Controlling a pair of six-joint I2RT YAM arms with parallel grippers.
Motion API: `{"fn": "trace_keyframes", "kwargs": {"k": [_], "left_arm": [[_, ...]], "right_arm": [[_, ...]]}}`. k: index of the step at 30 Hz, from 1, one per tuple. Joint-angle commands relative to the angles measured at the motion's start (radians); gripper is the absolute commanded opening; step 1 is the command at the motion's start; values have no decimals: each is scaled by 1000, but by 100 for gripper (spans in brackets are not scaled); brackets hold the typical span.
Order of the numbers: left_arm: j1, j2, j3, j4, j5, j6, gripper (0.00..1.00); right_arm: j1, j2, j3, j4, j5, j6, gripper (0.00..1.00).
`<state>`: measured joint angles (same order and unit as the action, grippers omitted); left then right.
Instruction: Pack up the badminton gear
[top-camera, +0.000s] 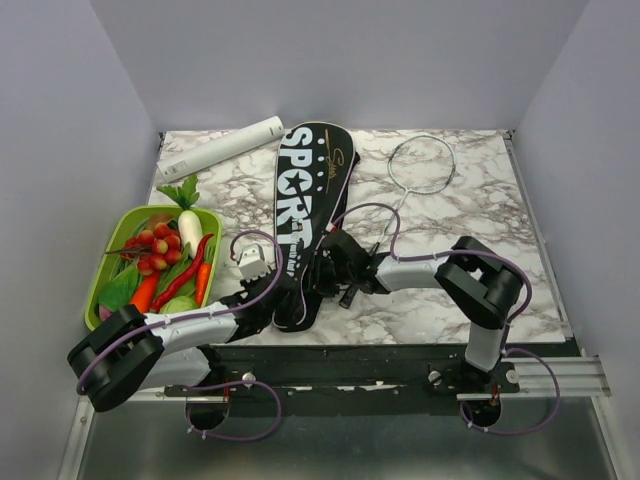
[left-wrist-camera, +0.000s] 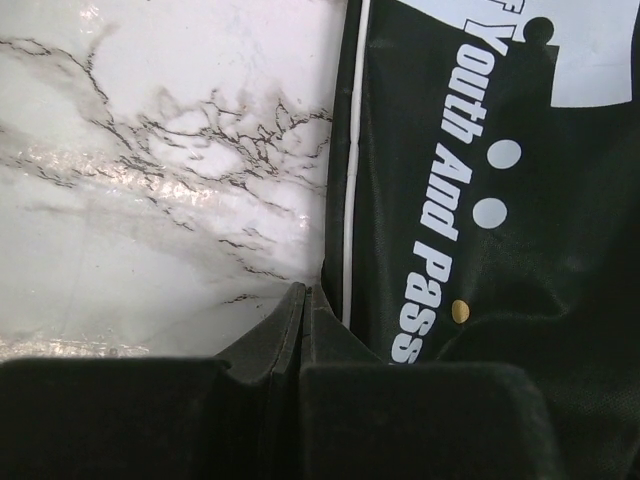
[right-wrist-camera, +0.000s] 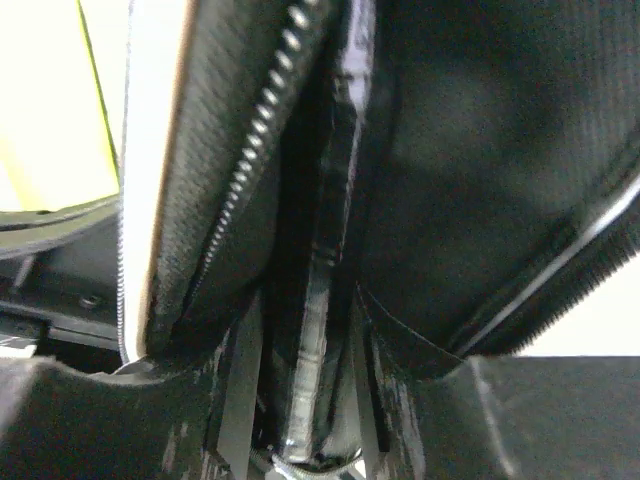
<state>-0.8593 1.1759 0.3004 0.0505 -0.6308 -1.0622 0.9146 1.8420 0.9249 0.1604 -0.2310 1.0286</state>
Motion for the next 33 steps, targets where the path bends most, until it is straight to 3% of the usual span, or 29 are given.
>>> {"fn": "trace_keyframes", "kwargs": {"k": [1,6,13,24,26,30,33], "left_arm": [[-20,5,-23,-81,151,-7,6],[-18,-10,-21,-95,129,-8,6],[-18,-7,-14,-101,111,1,6],[-18,-4,3,-121,95,11,6],[-18,-7,2,-124,95,11,6],[-18,-4,5,-124,92,16,6],[-18,5,6,-118,95,16,6]], "right_arm": [[-5,13,66,239,93,-41,49],[-5,-87,6,170,136,-73,56],[-5,-191,-32,-19,193,-105,56],[-3,-78,12,-70,127,-118,51],[-5,-73,0,-50,128,-113,49],[-5,-70,-4,-48,133,-111,32],[-5,-73,-15,-33,128,-107,30]]}}
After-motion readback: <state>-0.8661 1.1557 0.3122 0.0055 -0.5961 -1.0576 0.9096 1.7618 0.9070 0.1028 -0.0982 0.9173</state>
